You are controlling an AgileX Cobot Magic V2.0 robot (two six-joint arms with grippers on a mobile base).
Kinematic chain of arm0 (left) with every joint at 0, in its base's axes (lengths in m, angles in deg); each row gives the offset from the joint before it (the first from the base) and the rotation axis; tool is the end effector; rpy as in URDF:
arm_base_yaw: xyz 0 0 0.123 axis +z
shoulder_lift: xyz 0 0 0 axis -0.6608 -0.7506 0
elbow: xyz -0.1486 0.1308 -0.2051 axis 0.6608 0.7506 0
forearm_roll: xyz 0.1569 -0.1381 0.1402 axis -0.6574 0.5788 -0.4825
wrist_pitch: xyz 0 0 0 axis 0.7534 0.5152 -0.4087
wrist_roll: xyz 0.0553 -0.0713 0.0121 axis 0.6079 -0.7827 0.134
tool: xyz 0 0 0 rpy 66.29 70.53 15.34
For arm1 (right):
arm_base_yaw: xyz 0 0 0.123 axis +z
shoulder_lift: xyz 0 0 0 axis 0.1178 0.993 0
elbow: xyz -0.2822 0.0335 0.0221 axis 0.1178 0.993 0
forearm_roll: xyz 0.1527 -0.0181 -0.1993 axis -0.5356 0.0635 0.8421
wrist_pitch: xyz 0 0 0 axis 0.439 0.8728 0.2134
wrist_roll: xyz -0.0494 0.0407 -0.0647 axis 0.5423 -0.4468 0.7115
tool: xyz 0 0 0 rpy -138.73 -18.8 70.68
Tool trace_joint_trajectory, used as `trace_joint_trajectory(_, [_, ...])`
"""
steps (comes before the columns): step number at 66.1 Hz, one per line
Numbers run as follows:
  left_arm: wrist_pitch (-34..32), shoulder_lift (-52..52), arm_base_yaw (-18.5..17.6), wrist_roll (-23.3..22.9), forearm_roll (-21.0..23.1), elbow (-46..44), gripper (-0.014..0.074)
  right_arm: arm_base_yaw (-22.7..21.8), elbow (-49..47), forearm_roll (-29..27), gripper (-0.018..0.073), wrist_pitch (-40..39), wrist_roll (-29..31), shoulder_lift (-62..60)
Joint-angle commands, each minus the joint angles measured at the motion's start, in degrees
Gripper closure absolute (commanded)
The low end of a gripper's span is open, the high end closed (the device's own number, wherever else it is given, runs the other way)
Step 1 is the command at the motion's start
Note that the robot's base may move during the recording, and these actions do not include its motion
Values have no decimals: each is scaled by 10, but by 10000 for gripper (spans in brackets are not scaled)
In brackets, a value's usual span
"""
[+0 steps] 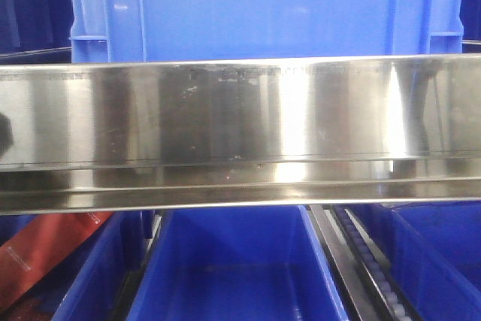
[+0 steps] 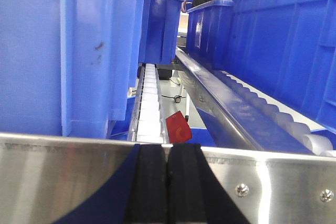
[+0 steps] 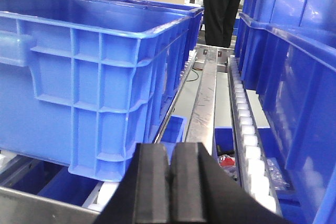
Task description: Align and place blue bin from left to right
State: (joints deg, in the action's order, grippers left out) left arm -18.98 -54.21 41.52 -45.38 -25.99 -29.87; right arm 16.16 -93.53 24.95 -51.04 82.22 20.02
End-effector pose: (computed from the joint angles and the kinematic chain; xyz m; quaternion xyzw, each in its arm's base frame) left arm 0.0571 -0.0001 0.2051 -0.0304 0.7063 -0.0301 0.7066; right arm 0.0650 0.0098 0.3215 -0.0792 0.7420 0.0310 0.6650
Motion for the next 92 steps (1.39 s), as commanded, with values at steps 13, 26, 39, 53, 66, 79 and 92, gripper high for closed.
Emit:
trace_joint_trajectory(13, [-8, 4, 2, 1, 4, -1, 707, -3, -1, 7, 628, -18, 3, -2])
trace_joint_trajectory(26, [-8, 4, 2, 1, 4, -1, 707, -3, -1, 7, 628, -18, 3, -2])
trace_joint_trajectory(39, [-8, 4, 2, 1, 4, -1, 707, -3, -1, 7, 628, -19, 3, -13])
trace_joint_trajectory(53, [-8, 4, 2, 1, 4, -1, 707, -31, 7, 5, 628, -33, 3, -16])
trace_joint_trajectory(66, [-8, 4, 2, 1, 4, -1, 707, -116, 92, -47, 628, -88, 3, -57])
trace_joint_trajectory(79, [-8, 4, 2, 1, 4, -1, 707, -142, 197, -62, 628, -118, 3, -127])
trace_joint_trajectory(92, [-8, 4, 2, 1, 4, -1, 707, -142, 278, -62, 628, -165, 3, -167])
